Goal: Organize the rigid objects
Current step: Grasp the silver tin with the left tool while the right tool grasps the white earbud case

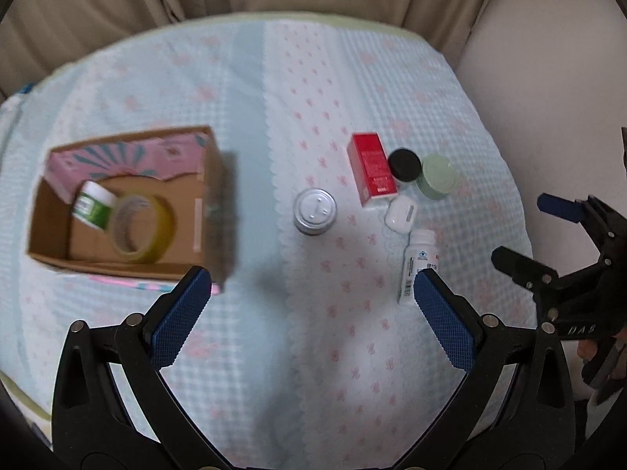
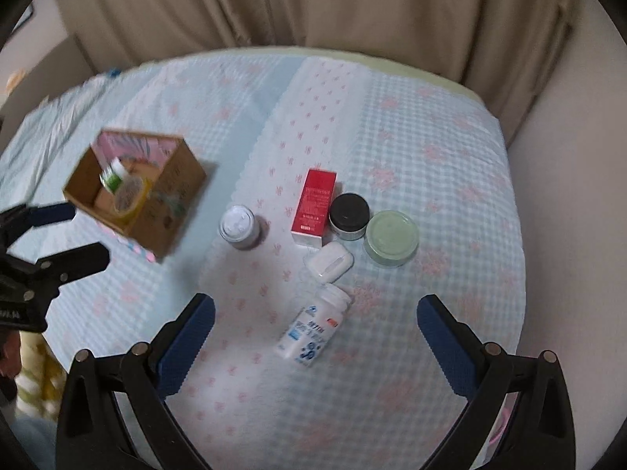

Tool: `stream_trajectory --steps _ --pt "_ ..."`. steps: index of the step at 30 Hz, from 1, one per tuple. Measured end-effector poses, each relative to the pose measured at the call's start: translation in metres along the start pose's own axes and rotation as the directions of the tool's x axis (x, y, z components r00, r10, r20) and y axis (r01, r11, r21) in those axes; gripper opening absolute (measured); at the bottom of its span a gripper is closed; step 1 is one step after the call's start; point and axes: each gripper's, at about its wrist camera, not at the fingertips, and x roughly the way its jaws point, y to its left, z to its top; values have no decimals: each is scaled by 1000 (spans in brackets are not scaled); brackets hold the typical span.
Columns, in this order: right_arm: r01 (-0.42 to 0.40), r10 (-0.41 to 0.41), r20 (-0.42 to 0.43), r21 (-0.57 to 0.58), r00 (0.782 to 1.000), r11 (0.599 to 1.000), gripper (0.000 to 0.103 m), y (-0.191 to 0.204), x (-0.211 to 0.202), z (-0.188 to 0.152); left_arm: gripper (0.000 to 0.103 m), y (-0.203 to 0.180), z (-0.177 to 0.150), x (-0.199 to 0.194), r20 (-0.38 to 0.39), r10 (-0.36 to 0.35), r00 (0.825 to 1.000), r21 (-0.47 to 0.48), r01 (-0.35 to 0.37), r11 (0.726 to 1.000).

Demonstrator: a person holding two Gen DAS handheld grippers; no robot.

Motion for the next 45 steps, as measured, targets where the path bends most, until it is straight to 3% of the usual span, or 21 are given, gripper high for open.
stream_trajectory --steps 7,10,12,17,21,25,34,45 --pt "-54 41 -101 -122 994 991 102 -7 75 11 102 -4 19 76 -71 -3 997 9 3 1000" --pt "-79 57 -148 -151 987 985 98 -8 111 15 102 -3 27 114 -97 16 995 23 -14 1000" --pt "-103 73 -185 -162 980 981 90 -8 135 15 102 0 29 136 -115 16 993 22 -14 1000" --pt "-115 64 -225 -222 972 968 88 -5 169 13 95 2 29 175 -154 21 988 44 -15 999" --pt "-113 48 -239 -264 970 958 86 -5 183 11 87 2 29 192 -176 21 984 57 -11 998" --pt "-118 28 -272 -319 962 941 74 -6 197 10 82 1 27 203 -179 37 983 74 -24 997" --pt "-115 2 -255 -428 967 896 59 5 200 10 50 -1 27 218 -164 60 985 93 -45 995" --pt "-107 23 -245 -336 969 936 59 -7 194 10 50 -2 33 211 -161 67 985 88 -53 995"
